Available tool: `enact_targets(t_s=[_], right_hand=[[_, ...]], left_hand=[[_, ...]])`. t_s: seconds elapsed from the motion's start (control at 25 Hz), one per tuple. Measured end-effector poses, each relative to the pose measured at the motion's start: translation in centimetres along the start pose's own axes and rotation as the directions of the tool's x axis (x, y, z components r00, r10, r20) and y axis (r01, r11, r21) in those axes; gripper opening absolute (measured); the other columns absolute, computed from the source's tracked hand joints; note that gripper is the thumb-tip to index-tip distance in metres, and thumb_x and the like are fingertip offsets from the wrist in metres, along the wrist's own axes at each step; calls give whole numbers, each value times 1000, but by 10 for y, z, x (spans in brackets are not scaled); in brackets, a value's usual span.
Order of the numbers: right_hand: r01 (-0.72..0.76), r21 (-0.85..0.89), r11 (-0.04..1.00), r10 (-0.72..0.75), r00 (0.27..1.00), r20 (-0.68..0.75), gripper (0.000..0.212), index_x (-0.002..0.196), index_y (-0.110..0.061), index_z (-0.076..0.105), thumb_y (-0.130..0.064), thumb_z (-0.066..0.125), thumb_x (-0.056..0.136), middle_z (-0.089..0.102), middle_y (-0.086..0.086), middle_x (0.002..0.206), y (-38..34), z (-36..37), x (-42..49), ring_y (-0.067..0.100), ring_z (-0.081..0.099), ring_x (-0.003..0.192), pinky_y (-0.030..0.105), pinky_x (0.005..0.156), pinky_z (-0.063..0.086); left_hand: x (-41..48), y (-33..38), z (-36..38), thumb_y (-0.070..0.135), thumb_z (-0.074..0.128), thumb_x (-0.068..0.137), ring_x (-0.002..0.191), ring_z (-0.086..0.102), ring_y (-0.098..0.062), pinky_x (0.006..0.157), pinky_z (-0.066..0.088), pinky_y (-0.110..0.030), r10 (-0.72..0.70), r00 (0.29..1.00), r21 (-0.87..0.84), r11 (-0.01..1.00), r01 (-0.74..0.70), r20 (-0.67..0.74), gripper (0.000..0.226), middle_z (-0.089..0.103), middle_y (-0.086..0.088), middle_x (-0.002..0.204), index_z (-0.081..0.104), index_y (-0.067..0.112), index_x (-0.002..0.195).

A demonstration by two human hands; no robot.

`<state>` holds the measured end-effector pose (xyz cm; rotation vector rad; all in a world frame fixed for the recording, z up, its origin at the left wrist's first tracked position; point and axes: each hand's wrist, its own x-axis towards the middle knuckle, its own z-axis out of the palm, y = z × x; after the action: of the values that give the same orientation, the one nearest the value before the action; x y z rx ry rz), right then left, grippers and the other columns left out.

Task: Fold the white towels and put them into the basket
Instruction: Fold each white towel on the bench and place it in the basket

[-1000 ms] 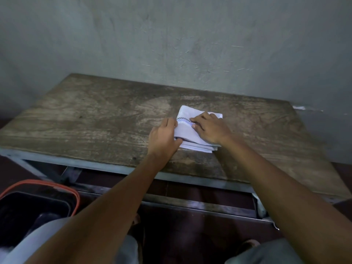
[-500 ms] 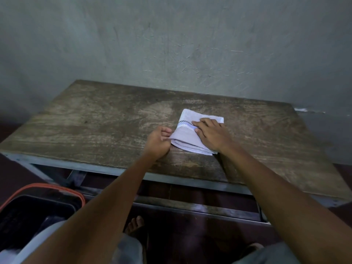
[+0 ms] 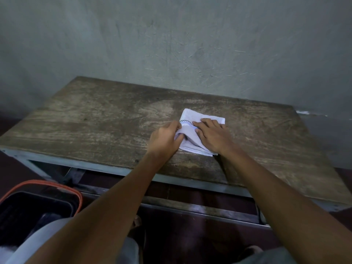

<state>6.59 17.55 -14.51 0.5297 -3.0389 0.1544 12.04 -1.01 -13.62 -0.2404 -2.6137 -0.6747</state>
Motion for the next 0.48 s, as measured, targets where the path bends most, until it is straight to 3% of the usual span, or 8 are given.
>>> enact_targets(t_s=[0.08, 0.2, 0.32, 0.48], right_hand=[[7, 0, 1000, -7, 1000, -16, 43, 141, -35, 34, -42, 23, 100, 34, -3, 148, 1, 1, 0, 19, 32, 133, 40, 104, 26], [7, 8, 1000, -6, 1000, -18, 43, 141, -34, 35, -42, 23, 100, 34, -3, 148, 1, 1, 0, 19, 32, 133, 41, 104, 26], [9, -3, 1000, -9, 1000, -14, 44, 142, -34, 34, -43, 23, 100, 33, -3, 149, 1, 1, 0, 19, 31, 134, 41, 104, 26], [-8, -4, 1000, 8, 1000, -21, 44, 141, -34, 35, -43, 23, 100, 34, -4, 149, 0, 1, -1, 18, 32, 133, 41, 104, 27]], left_hand=[[5, -2, -2, 22, 58, 86, 68, 60, -35, 56, 37, -31, 119, 992, 26, 993, -118, -28, 20, 67, -12, 83, 58, 7, 99], [10, -24, -3, 23, 70, 69, 64, 64, -33, 59, 45, -33, 342, 935, 283, 892, -354, 93, 34, 68, -10, 81, 58, 8, 96], [14, -21, -6, 27, 72, 54, 64, 63, -24, 64, 39, -31, 365, 910, 487, 769, -415, 197, 40, 67, -2, 78, 57, 13, 89], [15, 3, -1, 20, 64, 72, 84, 62, -26, 83, 37, -38, 321, 894, 597, 665, -448, 313, 43, 62, -4, 102, 46, 13, 112]])
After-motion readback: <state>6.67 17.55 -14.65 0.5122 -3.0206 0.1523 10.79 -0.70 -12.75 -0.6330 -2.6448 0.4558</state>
